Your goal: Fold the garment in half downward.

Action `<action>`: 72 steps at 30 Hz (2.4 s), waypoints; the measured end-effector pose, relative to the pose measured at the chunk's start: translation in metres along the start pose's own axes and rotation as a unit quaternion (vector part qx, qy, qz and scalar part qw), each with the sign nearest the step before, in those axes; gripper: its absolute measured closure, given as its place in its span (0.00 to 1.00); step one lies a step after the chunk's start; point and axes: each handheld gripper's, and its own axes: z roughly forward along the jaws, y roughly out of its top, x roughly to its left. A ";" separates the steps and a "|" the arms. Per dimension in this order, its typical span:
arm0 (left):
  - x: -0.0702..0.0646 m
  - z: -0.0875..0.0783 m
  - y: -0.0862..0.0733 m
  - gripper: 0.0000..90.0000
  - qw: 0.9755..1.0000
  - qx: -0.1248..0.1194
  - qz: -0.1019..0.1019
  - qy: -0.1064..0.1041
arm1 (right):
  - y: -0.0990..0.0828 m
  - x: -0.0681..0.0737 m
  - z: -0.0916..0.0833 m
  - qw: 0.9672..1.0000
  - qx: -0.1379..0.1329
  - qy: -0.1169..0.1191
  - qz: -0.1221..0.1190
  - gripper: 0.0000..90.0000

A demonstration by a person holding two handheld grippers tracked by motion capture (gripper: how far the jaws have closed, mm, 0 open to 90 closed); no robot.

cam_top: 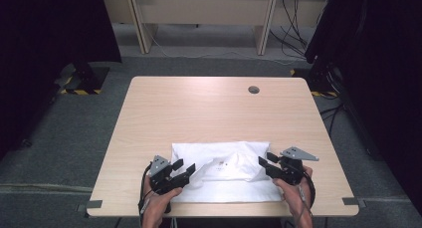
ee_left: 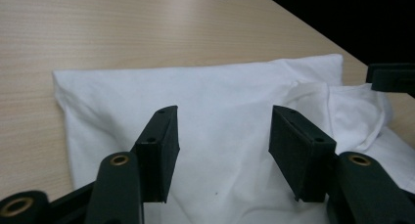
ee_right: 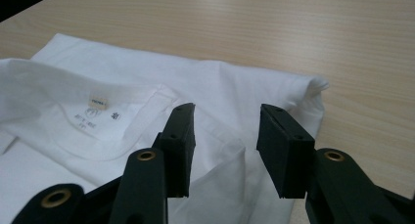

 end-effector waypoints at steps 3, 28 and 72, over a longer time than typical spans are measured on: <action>-0.007 0.003 0.005 0.47 1.000 0.001 0.007 -0.010 | -0.001 -0.001 0.007 1.000 0.021 0.002 -0.004 0.66; -0.032 -0.021 -0.004 0.59 0.996 0.011 0.045 -0.072 | -0.015 0.025 -0.034 0.996 -0.021 0.060 -0.066 0.92; -0.011 -0.054 -0.039 0.78 0.990 -0.015 0.038 -0.138 | -0.023 0.029 -0.067 0.994 -0.048 0.067 -0.071 0.86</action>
